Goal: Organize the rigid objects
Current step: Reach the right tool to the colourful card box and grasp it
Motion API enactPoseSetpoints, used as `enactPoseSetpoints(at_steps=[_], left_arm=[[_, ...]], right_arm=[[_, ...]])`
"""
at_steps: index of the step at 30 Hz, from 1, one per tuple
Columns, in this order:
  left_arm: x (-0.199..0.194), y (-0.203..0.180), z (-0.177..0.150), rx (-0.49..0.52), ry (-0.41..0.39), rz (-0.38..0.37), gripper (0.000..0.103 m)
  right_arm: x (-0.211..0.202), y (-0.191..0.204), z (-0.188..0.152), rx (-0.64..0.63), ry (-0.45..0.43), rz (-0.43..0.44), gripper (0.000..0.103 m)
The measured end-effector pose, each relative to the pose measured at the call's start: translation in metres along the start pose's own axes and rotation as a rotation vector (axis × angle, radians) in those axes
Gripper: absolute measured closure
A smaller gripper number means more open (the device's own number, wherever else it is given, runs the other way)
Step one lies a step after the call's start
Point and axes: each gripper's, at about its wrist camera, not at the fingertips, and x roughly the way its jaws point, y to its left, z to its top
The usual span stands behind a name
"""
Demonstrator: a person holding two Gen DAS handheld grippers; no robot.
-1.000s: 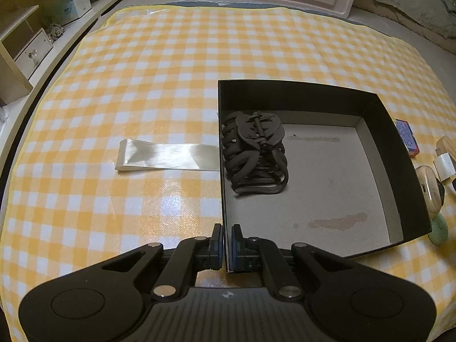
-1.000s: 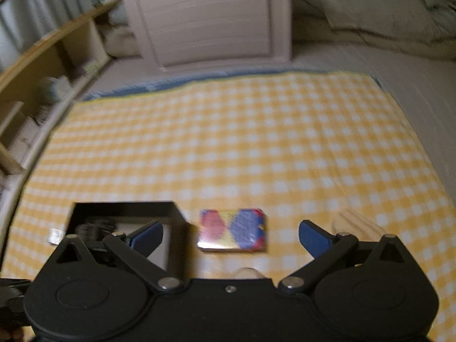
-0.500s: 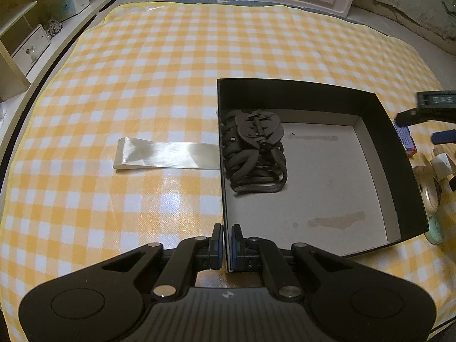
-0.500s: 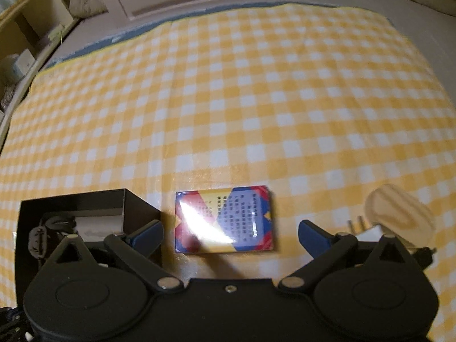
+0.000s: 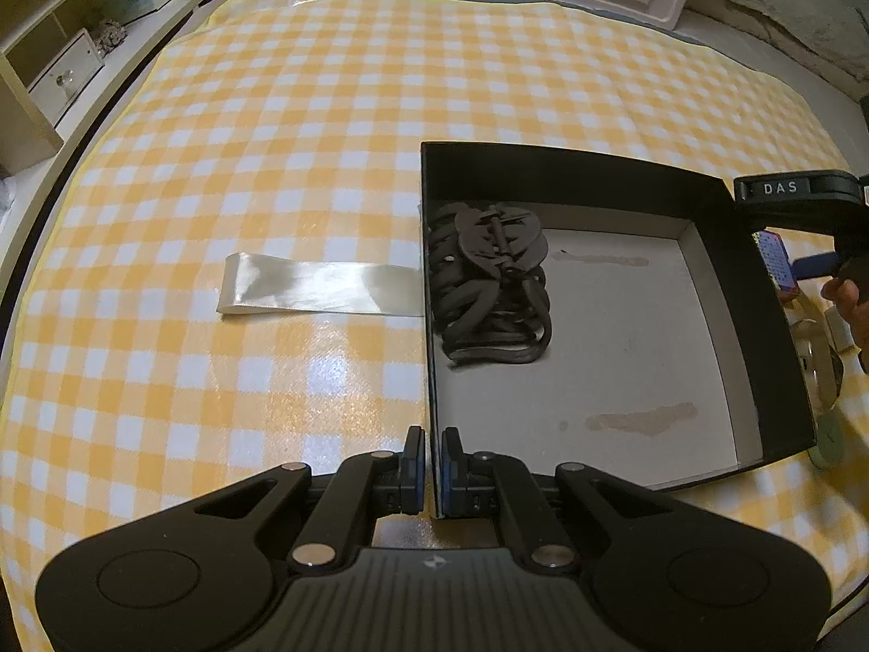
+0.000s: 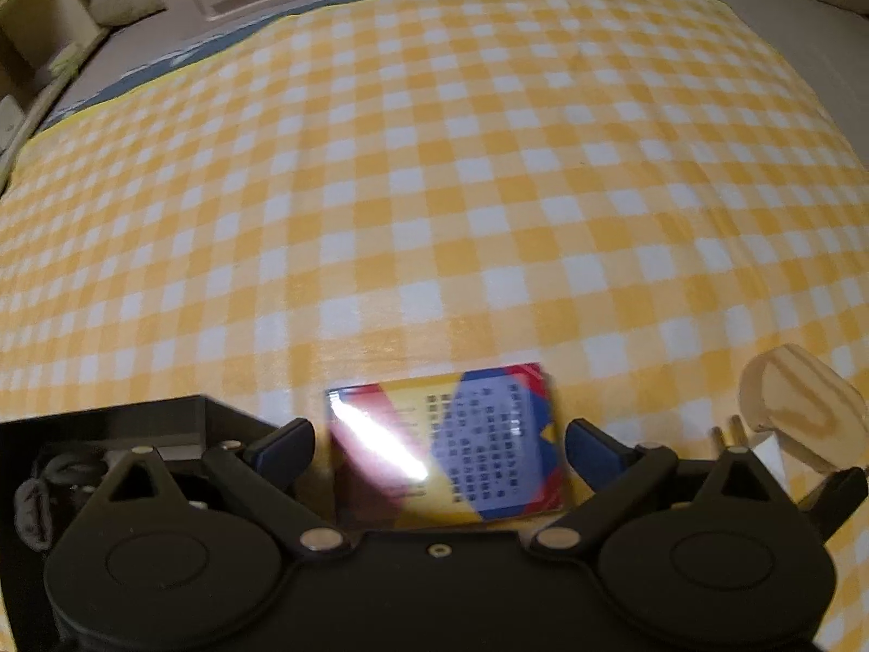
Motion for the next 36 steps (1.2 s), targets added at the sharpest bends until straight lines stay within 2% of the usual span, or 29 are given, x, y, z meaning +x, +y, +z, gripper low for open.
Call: enactPoseSetpoints(at_steps=[3, 5, 12, 17, 25, 29, 32, 36], left_arm=[[0.003, -0.003, 0.003, -0.004, 0.005, 0.009, 0.097], [0.005, -0.006, 0.004, 0.000, 0.006, 0.014, 0.097], [0.014, -0.014, 0.004, 0.018, 0.004, 0.031, 0.098], [0.017, -0.015, 0.003, 0.024, 0.009, 0.030, 0.100], [0.025, -0.012, 0.007, 0.021, 0.009, 0.020, 0.099], [0.027, -0.011, 0.009, 0.023, 0.009, 0.019, 0.099], [0.032, -0.009, 0.012, 0.028, 0.010, 0.012, 0.099], [0.035, -0.008, 0.015, 0.037, 0.011, 0.011, 0.099]], right_arm=[[0.004, -0.009, -0.005, 0.012, 0.008, 0.031, 0.004], [0.003, -0.011, -0.006, -0.004, 0.000, 0.055, 0.013], [0.000, -0.023, -0.009, -0.022, -0.003, 0.052, 0.013], [0.001, -0.024, -0.012, -0.009, 0.023, 0.053, 0.008], [-0.001, -0.025, -0.002, -0.081, 0.007, 0.041, 0.013], [-0.030, -0.026, 0.005, -0.187, -0.087, 0.053, 0.013], [-0.066, -0.019, 0.007, -0.317, -0.225, 0.080, 0.013], [-0.111, -0.002, 0.002, -0.503, -0.368, 0.173, 0.013]])
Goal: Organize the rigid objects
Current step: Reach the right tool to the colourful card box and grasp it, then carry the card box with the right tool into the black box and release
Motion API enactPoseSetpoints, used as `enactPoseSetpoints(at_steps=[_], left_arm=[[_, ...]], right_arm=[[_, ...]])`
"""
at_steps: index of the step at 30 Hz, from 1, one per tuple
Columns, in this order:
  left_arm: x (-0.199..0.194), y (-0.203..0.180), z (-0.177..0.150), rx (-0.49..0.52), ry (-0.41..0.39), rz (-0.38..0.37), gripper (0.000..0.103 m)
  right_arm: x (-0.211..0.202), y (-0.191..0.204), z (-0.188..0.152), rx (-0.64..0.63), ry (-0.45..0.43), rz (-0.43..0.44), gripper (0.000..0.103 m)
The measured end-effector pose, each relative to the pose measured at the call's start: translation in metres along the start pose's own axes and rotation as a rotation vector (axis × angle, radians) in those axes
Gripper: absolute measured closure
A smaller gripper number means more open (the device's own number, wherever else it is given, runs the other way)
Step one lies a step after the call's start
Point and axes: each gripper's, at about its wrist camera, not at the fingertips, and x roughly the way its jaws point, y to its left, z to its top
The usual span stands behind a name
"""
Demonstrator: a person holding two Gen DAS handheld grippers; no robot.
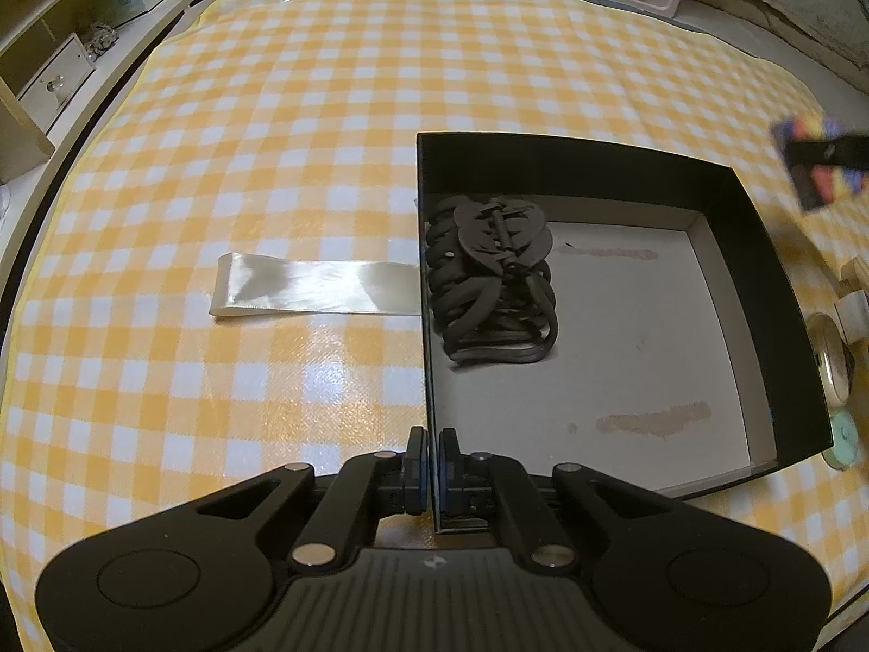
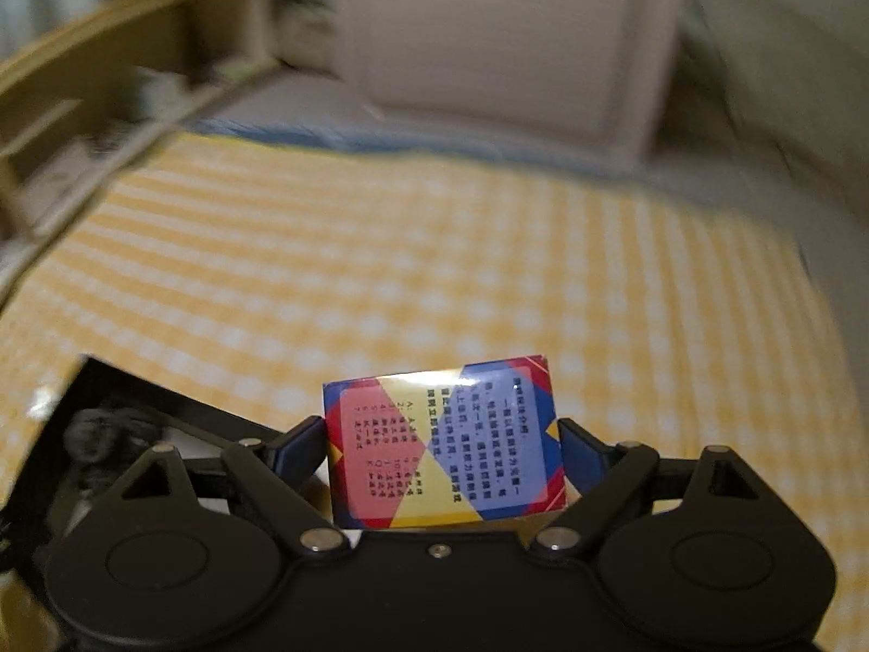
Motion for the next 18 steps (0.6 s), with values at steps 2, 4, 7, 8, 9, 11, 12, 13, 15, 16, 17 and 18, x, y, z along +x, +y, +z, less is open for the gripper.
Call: enactPoseSetpoints(at_steps=[2, 4, 7, 8, 9, 11, 12, 13, 15, 16, 17, 18], left_arm=[[0.001, 0.000, 0.000, 0.005, 0.000, 0.000, 0.099], [0.000, 0.000, -0.001, 0.008, 0.000, -0.003, 0.098], [0.000, 0.000, -0.002, 0.011, 0.000, -0.006, 0.098], [0.000, 0.000, -0.001, 0.012, 0.000, -0.007, 0.098], [0.000, 0.001, -0.001, 0.014, 0.000, -0.008, 0.098], [-0.001, 0.000, -0.003, 0.019, -0.001, -0.009, 0.098], [-0.001, 0.001, -0.003, 0.021, -0.002, -0.011, 0.098], [-0.001, 0.001, -0.003, 0.021, -0.002, -0.013, 0.098], [-0.002, 0.000, -0.004, 0.020, -0.002, -0.016, 0.097], [-0.002, 0.000, -0.004, 0.020, -0.001, -0.018, 0.097], [-0.002, 0.000, -0.004, 0.021, -0.001, -0.020, 0.097], [-0.002, 0.000, -0.004, 0.022, -0.002, -0.022, 0.097]], right_arm=[[-0.013, 0.015, 0.006, -0.092, -0.044, 0.055, 0.013], [-0.020, 0.036, 0.009, -0.200, -0.075, 0.120, 0.013], [-0.023, 0.068, 0.001, -0.372, -0.085, 0.200, 0.013], [-0.020, 0.080, -0.002, -0.431, -0.079, 0.217, 0.013], [-0.017, 0.092, -0.006, -0.488, -0.070, 0.230, 0.013], [-0.009, 0.106, -0.011, -0.567, -0.046, 0.248, 0.013], [-0.002, 0.114, -0.014, -0.602, -0.030, 0.257, 0.013], [0.005, 0.120, -0.018, -0.636, -0.011, 0.267, 0.013], [0.020, 0.128, -0.024, -0.684, 0.034, 0.293, 0.013], [0.020, 0.136, -0.029, -0.699, 0.051, 0.296, 0.013], [0.026, 0.140, -0.033, -0.717, 0.069, 0.299, 0.013], [0.031, 0.143, -0.036, -0.743, 0.088, 0.302, 0.013]])
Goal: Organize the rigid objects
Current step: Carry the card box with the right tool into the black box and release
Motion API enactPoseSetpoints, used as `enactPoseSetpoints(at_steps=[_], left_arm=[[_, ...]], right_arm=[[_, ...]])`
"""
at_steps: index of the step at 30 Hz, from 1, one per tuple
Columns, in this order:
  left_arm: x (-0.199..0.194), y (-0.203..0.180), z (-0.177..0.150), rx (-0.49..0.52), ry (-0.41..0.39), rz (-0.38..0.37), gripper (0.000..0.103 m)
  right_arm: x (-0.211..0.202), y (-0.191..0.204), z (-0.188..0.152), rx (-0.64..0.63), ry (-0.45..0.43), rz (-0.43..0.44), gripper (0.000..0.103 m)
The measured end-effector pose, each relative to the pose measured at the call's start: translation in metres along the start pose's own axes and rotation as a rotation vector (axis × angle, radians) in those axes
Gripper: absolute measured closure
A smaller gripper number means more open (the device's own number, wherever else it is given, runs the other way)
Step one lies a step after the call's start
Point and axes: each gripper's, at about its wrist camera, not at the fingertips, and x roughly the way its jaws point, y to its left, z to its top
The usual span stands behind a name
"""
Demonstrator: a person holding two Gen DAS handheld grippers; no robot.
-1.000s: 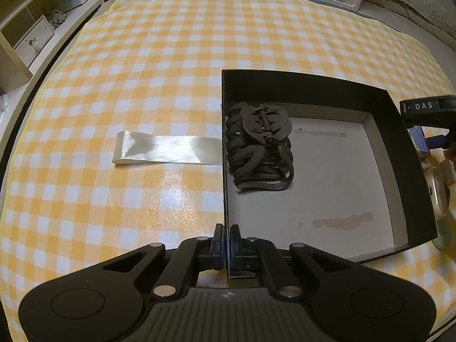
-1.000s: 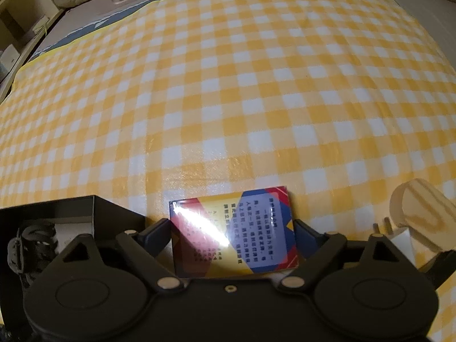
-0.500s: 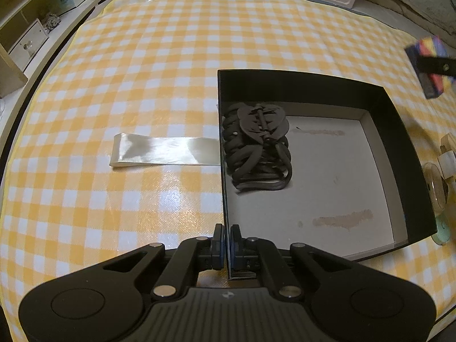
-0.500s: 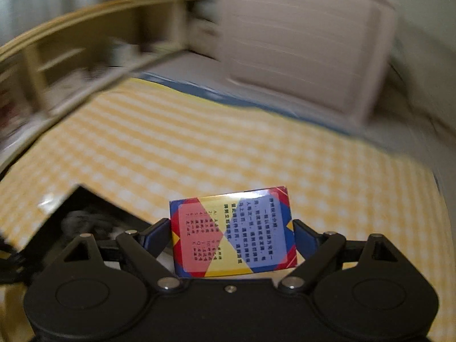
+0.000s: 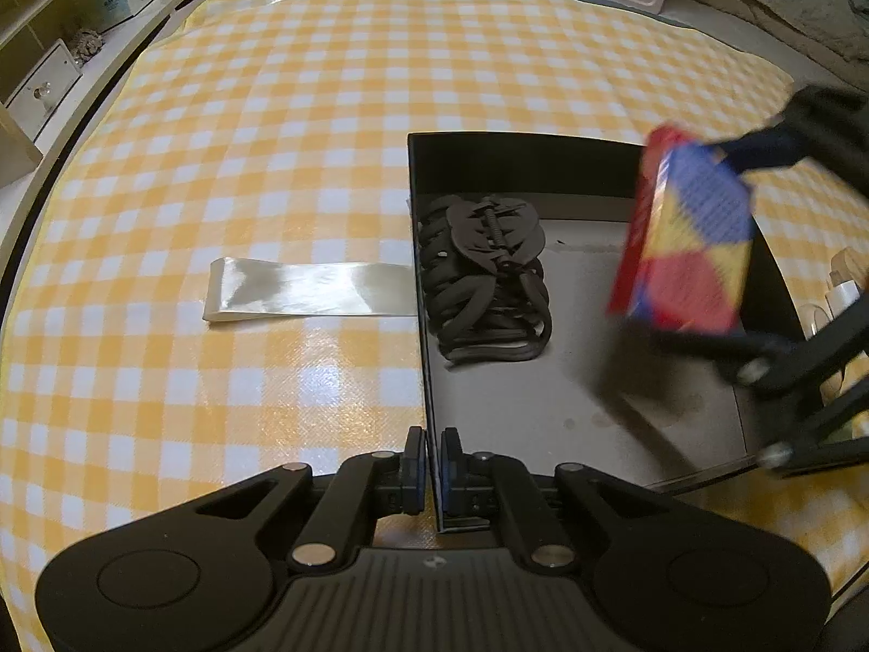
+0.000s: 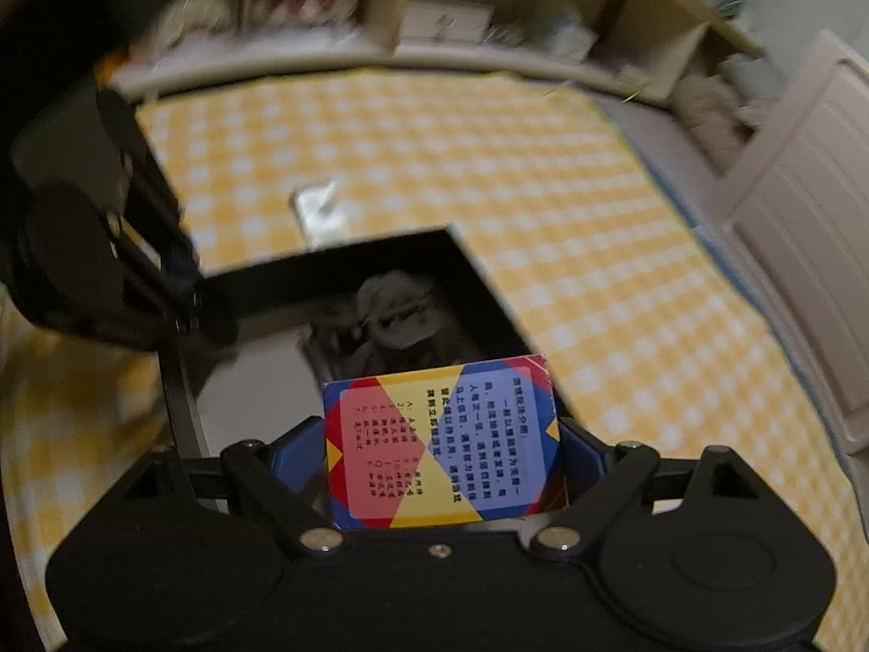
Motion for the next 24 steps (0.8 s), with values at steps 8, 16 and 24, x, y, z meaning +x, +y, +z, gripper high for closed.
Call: enactPoseSetpoints(at_steps=[8, 16, 24], left_arm=[[0.001, 0.003, 0.002, 0.003, 0.001, -0.015, 0.097], [0.002, 0.002, 0.003, 0.009, -0.002, -0.016, 0.096], [0.003, 0.001, 0.004, 0.012, -0.004, -0.012, 0.096]], right_arm=[[0.023, 0.007, 0.008, -0.049, 0.019, 0.095, 0.013], [0.021, -0.008, -0.003, 0.084, 0.054, 0.091, 0.008], [0.022, -0.034, -0.006, 0.439, 0.205, 0.198, 0.010]])
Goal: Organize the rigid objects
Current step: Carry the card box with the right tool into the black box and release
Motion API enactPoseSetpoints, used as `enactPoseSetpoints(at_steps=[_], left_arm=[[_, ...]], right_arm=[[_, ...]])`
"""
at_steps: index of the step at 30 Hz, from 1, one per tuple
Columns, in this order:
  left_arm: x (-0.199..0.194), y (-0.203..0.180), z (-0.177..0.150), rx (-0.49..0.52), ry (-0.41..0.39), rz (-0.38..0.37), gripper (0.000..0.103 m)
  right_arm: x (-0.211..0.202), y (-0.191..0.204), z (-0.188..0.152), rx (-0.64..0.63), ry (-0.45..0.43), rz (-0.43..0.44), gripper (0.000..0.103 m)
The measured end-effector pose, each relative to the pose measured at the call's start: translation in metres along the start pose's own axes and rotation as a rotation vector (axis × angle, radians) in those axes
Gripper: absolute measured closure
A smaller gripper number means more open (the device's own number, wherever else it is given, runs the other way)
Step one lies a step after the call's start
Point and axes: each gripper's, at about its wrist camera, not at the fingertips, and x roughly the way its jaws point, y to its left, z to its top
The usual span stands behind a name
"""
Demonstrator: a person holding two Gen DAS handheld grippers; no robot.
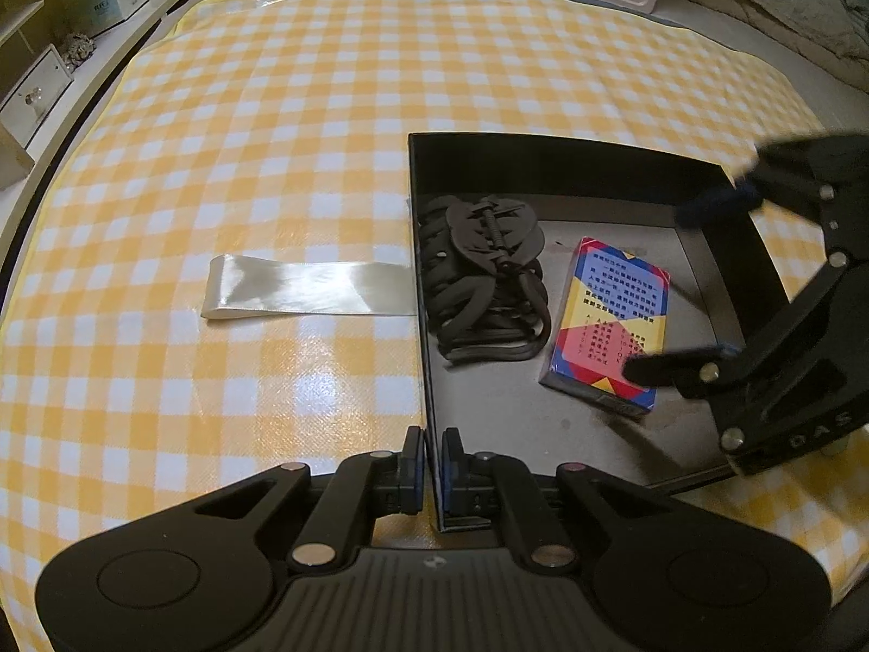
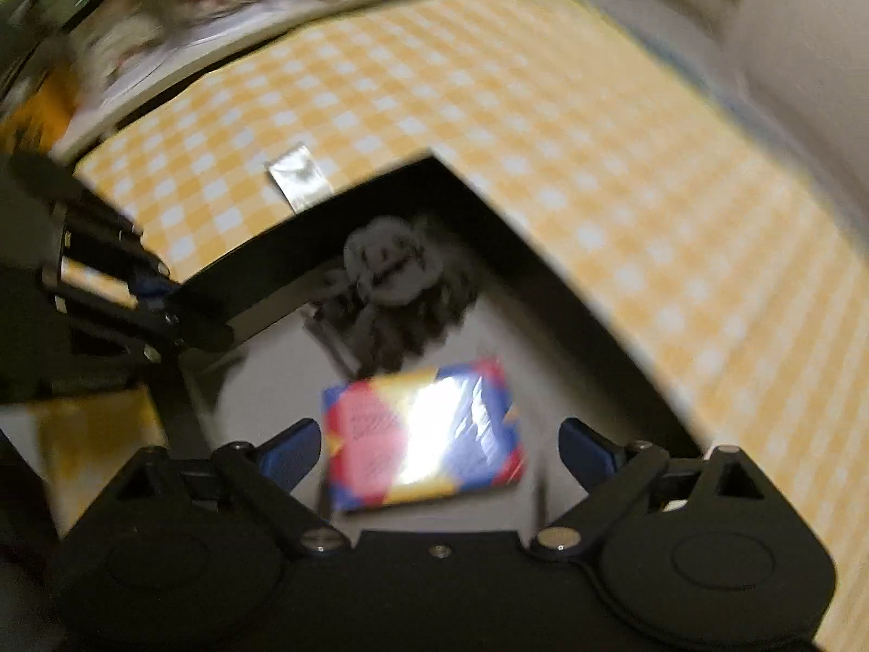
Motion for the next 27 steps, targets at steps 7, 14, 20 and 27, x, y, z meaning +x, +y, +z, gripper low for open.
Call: enactPoseSetpoints(at_steps=[7, 14, 20, 27], left_arm=[[0.001, 0.000, 0.000, 0.007, -0.004, 0.003, 0.096], [-0.001, 0.000, 0.000, 0.008, -0.005, 0.004, 0.096], [-0.002, 0.001, 0.000, 0.008, -0.008, 0.001, 0.096], [-0.002, 0.000, 0.000, 0.011, -0.010, 0.002, 0.096]], right_arm=[[0.010, 0.000, -0.006, 0.204, 0.114, 0.019, 0.027], [0.010, 0.008, -0.008, 0.088, 0.034, -0.056, 0.043], [0.011, 0.008, -0.007, 0.067, 0.075, -0.034, 0.047], [0.019, 0.019, -0.010, -0.028, 0.059, -0.102, 0.048]])
